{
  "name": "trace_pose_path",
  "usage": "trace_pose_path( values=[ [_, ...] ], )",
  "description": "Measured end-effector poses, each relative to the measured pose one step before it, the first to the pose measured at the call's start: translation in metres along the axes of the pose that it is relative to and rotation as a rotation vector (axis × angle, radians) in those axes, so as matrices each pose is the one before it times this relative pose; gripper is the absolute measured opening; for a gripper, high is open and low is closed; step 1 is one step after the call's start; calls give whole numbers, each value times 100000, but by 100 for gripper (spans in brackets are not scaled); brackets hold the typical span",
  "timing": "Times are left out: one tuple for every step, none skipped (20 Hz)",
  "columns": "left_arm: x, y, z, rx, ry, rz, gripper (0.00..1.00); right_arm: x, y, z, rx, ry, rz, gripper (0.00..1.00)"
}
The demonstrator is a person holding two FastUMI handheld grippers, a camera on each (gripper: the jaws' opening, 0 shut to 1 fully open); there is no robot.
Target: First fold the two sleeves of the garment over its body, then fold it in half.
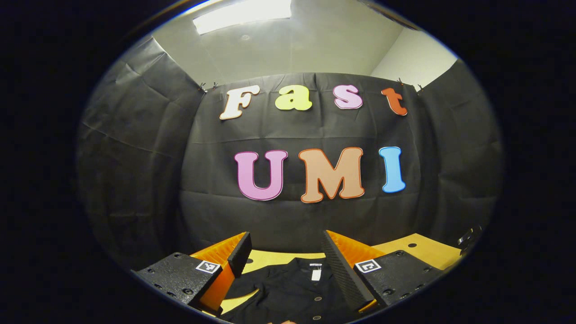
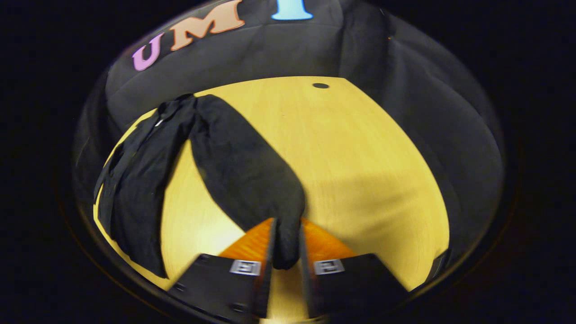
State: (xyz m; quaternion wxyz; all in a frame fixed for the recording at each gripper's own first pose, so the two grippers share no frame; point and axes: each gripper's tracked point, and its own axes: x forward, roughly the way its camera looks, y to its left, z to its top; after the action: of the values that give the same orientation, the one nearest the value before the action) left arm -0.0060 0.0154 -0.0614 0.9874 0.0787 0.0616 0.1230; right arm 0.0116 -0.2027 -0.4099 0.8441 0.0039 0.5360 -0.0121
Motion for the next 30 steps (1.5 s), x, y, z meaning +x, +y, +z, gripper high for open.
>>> trace_pose_path(
  values=[
    [-116,76,-329,-1015,708,371,92,160,2,-60,-1662,1628,-333,13],
    [-10,214,-317,-1255,862,224,92,-194,-297,188,136,-193,-479,11],
    [-5,296,-425,-868,782,280,92,-108,184,247,1384,-1186,102,7],
    [59,648,-326,-439,646,650,92,-809,258,809,2334,-2875,454,5],
    [98,701,-348,-616,276,416,92,-1000,526,1435,2326,-4868,1185,5],
    [257,709,-259,-810,490,82,93,-1038,1038,2104,1927,-6391,1168,5],
    [262,605,-267,-697,497,-366,93,-1019,1386,2502,1199,-6819,2578,5],
    [243,653,-212,-71,1104,-627,93,-471,2228,2634,499,-4932,2016,5],
    [106,784,-204,373,301,-462,93,-406,2033,2055,-749,-3189,2436,4],
    [-8,926,215,626,-1385,-62,92,-435,2023,1816,-2277,-3136,2285,4],
    [196,1186,184,477,-482,699,93,-61,1877,1508,-2954,-2442,1611,5],
    [147,982,-214,-88,620,189,93,131,2213,1279,-2584,-1798,2478,4],
    [70,885,-126,-667,256,168,93,375,2263,1240,-1973,-1555,2901,4],
    [-7,975,-68,-497,182,735,92,388,2243,1076,-1906,-1130,2939,5],
    [98,1076,-204,-145,476,1066,92,708,2190,700,-1846,-599,2924,5],
    [41,1120,-106,-211,355,990,92,628,2094,715,-1927,-776,2456,5],
    [-183,1106,-37,-70,72,1106,92,581,1872,645,-1751,-530,2442,4],
    [-59,1132,-123,129,89,1272,92,724,2018,722,-1325,-832,2479,4],
    [-44,1083,-203,131,381,1337,92,684,1788,820,-1066,-1509,2667,4],
    [24,1084,-257,-247,666,1298,93,847,1698,849,-1136,-1625,2659,4],
    [-179,1091,-358,-607,826,1342,93,874,1571,605,-903,-1306,2236,4],
    [-42,1120,-301,-662,741,1368,93,739,1758,492,-696,-435,2045,4],
    [-74,1181,-361,-518,831,1475,92,830,1560,446,-728,-784,2068,4],
    [38,1222,-385,-455,772,1324,92,906,1598,542,-384,-284,2026,4],
    [-13,1174,-472,-259,825,1306,92,1013,1441,278,-647,-114,1831,4],
    [-2,1256,-404,18,810,1451,92,987,1332,342,-609,-430,1532,4],
    [32,1092,-330,-91,669,1275,93,960,1375,177,-429,-7,1593,4],
    [101,1137,-289,-107,751,1116,92,983,1341,107,-549,34,1373,6],
    [77,1104,-309,-54,704,1058,92,1014,1142,107,-689,435,856,4],
    [47,1095,-391,145,721,1154,92,1058,1205,85,-871,470,864,6]
  ],
)
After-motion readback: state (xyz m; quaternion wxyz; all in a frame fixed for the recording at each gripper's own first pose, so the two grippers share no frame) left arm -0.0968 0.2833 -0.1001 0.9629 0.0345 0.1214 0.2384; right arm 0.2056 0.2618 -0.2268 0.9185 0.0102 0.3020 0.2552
